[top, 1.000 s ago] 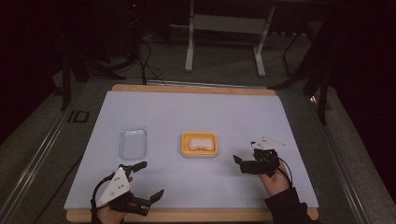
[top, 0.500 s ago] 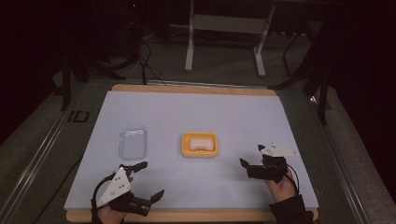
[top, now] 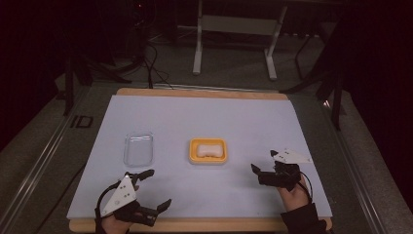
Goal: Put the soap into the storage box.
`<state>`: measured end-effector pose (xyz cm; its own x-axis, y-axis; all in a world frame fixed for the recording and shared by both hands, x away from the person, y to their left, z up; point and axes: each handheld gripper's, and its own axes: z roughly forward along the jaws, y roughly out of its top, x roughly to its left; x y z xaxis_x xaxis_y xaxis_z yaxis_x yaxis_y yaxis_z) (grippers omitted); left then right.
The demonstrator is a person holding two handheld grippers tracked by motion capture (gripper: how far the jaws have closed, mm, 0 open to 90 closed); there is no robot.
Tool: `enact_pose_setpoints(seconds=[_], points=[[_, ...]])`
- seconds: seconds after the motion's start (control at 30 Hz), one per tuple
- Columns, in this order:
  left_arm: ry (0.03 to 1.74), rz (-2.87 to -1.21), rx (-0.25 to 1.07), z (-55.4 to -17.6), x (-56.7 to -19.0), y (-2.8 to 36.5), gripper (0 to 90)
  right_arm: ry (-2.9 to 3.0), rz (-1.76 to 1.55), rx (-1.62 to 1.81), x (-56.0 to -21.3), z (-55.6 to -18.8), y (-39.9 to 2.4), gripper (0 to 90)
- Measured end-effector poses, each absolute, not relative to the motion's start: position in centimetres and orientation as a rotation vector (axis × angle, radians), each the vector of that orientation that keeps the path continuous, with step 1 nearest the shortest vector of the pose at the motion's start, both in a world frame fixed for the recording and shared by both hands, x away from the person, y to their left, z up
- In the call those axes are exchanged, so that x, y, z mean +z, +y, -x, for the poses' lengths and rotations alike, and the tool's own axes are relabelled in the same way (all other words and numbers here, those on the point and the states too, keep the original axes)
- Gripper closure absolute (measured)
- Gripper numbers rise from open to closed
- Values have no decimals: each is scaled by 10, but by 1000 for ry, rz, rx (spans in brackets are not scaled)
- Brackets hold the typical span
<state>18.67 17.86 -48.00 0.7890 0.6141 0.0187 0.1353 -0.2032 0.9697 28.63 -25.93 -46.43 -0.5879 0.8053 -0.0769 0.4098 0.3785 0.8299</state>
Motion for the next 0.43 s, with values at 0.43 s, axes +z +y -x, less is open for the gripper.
enact_pose_setpoints(seconds=[0.43], points=[[588, -1748, 480, -188, -480, 178, 11, 2181, -1044, 1094, -467, -289, -260, 146]])
